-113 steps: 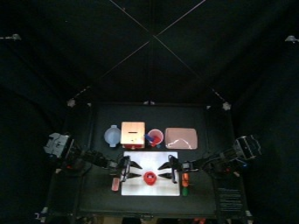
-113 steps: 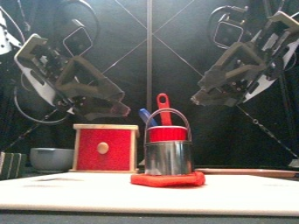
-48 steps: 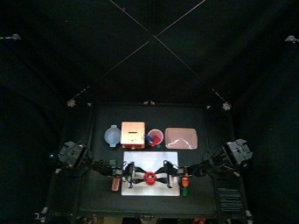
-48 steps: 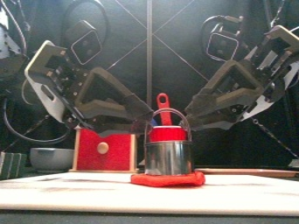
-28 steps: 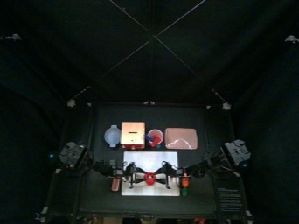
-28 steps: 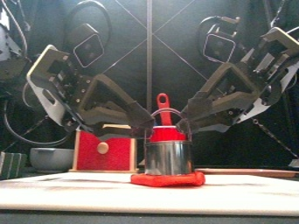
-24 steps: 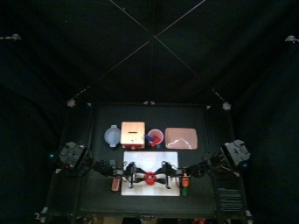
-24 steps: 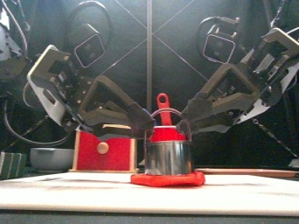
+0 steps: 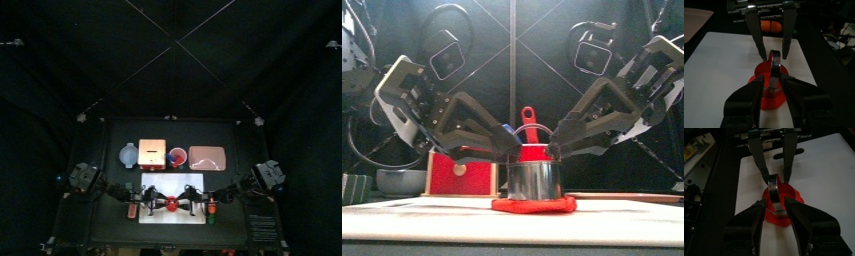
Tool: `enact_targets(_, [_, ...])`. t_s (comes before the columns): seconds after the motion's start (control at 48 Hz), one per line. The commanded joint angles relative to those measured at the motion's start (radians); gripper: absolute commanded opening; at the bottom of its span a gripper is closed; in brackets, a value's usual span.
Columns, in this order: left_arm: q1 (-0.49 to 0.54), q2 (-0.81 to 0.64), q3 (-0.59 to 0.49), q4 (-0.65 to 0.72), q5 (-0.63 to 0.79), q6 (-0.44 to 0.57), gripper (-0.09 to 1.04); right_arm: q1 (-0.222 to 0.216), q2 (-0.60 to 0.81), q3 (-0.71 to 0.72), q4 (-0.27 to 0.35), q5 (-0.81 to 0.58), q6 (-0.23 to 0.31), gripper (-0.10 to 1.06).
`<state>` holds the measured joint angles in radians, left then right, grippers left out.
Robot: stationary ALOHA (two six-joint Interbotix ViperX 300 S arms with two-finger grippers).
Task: Get the cutter from the drawer then cut the dough then place the extra dough in the bowl
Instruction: Cut the dough
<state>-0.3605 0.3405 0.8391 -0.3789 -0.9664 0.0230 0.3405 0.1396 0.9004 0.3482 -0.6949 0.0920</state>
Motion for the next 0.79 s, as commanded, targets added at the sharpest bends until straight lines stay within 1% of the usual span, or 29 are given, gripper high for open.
enact_targets(0.021, [0.002,-0.014,-0.014,0.000,-0.005,0.002,0.72,0.002,-0.018,-0.014,0.000,0.002,0.000,0.72])
enact_targets(0.167, [0.002,-0.014,-0.012,-0.002,0.000,0.002,0.72,0.002,-0.015,-0.014,0.002,0.006,0.000,0.68])
enact_targets(0.583, [0.003,-0.014,-0.012,-0.012,0.025,0.002,0.72,0.002,-0.012,-0.015,0.008,0.012,0.000,0.68])
enact_targets(0.792, [0.003,-0.014,-0.014,-0.012,0.028,0.002,0.63,0.002,-0.014,-0.015,0.011,0.012,0.000,0.67])
